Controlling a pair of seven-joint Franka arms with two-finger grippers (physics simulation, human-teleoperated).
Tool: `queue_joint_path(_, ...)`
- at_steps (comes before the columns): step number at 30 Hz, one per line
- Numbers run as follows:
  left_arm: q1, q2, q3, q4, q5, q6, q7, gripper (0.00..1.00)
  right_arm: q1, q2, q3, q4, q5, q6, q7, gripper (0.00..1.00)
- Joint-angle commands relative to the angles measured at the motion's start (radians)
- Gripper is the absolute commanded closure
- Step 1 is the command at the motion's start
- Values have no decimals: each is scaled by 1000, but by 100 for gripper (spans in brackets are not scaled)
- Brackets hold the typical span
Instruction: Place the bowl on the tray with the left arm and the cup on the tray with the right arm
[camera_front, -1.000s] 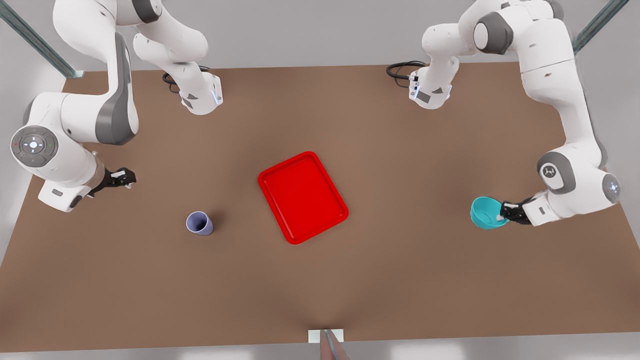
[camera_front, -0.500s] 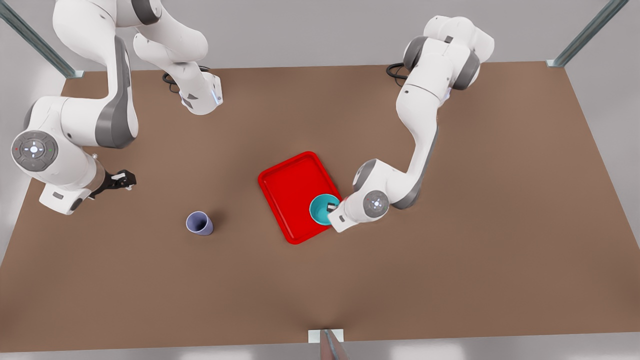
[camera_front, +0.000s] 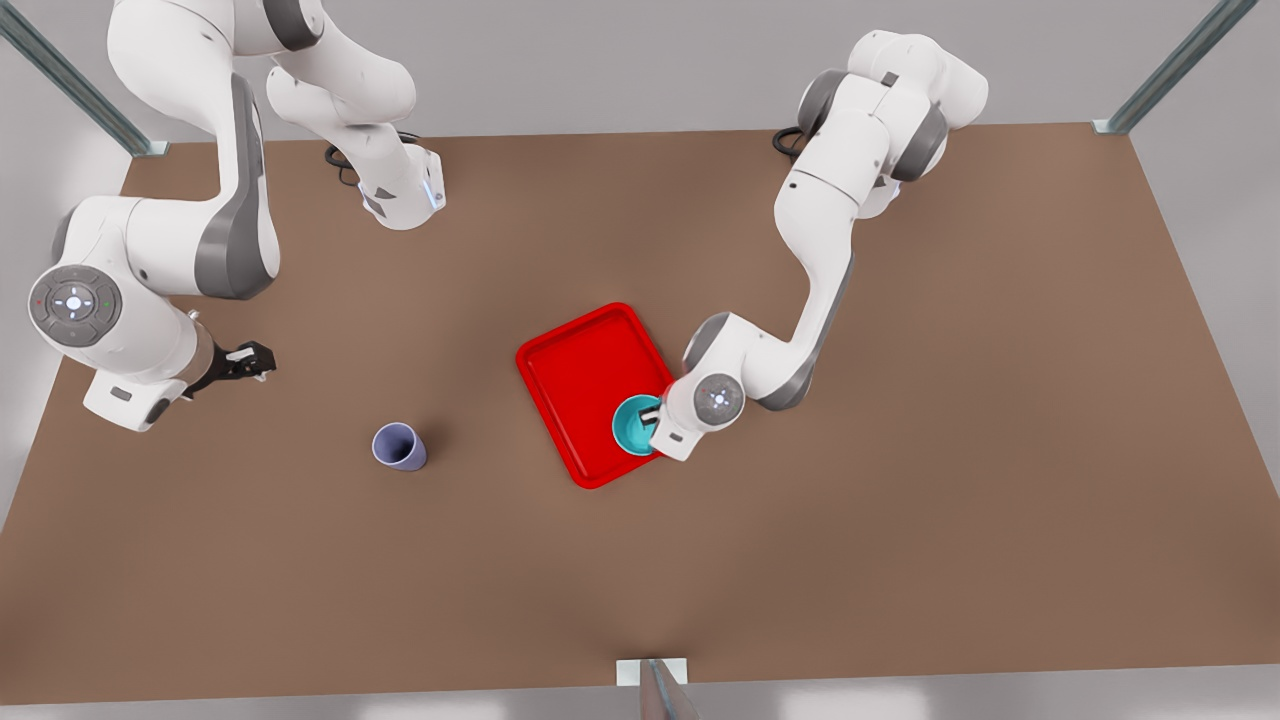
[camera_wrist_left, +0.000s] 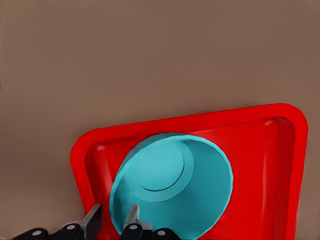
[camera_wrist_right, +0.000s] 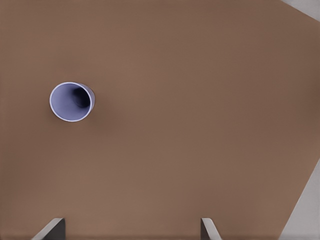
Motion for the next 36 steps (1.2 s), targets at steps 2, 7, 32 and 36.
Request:
queue_joint_path(2, 0, -1, -2, -3, 8, 22, -394, 0, -1, 1, 0, 1, 0, 0, -1, 0)
queue_joint_path(7, 57, -213, 250, 233, 6, -659, 42, 0, 1, 1, 0, 3, 0, 0, -1, 0)
queue_joint_path(32, 282, -731, 224, -104, 232, -598, 871, 0, 28, 205, 17, -445, 172, 754, 489, 0)
queue_joint_path(36, 282, -731, 224, -104, 230, -598, 871, 0, 28, 205, 17, -453, 172, 749, 495, 0)
